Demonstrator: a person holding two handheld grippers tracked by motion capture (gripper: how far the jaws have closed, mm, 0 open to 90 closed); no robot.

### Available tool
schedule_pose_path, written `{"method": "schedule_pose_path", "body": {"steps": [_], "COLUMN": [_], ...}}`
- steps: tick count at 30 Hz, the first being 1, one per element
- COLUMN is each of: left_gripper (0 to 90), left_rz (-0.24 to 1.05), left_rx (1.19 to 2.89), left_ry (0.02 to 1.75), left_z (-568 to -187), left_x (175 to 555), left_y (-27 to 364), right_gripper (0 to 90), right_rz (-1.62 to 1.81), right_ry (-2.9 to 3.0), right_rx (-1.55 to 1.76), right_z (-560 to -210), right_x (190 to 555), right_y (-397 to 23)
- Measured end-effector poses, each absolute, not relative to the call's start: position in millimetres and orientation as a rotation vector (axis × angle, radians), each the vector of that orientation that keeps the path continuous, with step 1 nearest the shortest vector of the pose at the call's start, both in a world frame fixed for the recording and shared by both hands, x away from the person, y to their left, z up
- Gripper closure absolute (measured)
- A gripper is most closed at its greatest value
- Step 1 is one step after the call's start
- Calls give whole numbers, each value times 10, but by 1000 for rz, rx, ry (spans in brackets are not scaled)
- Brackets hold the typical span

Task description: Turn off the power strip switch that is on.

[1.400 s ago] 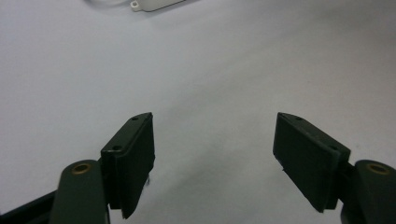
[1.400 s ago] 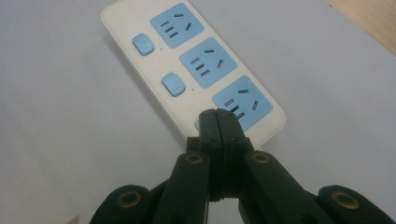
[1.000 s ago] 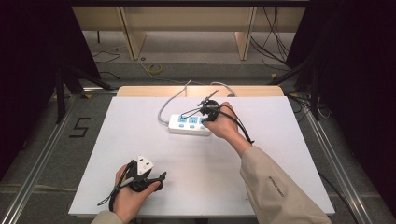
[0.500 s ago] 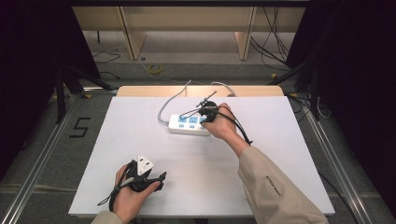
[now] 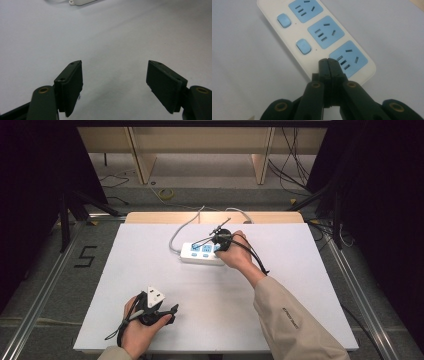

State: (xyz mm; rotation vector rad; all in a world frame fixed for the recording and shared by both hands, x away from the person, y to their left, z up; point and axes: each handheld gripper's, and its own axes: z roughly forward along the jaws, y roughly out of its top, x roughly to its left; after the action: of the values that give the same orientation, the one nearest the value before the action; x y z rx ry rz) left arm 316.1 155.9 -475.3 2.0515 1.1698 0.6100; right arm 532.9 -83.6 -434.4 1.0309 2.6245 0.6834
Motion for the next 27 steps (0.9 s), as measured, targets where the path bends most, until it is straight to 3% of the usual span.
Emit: {"method": "schedule_pose_path", "body": {"steps": [27], "left_gripper": [293], "left_rz": [610], "left_rx": [2051], "left_ry": [1168], "left_z": [-4753], "left_x": [3163], "left_y": [1562], "right_gripper": [900], "right_rz": [656], "right_ry": [2628], "right_rx": [1040], "right_z": [-4402], "right_x": [5369], "right_y": [-813]}}
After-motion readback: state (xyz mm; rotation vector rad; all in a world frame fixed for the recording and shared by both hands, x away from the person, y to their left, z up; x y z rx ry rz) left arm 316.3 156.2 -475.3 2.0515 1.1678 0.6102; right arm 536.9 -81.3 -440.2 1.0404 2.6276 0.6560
